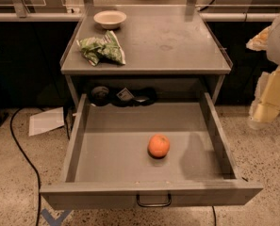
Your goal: Pick orange from top drawer and place on counter
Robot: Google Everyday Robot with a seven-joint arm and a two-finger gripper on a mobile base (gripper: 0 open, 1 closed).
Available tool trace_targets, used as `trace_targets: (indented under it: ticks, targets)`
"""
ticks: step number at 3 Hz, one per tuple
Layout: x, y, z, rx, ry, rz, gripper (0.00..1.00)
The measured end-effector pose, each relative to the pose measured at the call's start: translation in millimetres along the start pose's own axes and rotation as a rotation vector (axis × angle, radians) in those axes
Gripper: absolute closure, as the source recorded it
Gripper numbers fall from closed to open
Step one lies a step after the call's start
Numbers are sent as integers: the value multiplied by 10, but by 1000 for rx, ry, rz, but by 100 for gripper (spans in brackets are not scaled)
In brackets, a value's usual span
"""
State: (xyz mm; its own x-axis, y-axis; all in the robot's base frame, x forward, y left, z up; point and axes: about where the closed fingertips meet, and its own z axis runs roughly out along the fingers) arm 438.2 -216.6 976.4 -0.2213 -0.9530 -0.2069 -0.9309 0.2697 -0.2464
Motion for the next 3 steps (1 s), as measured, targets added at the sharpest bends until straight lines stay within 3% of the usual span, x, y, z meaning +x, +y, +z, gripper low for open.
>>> trace_targets:
  ticks: [1,2,3]
  targets:
    - [0,0,0,0,0,0,0]
    - [3,71,196,-8,-8,0,0]
    - [-1,177,612,-8,-6,-18,0]
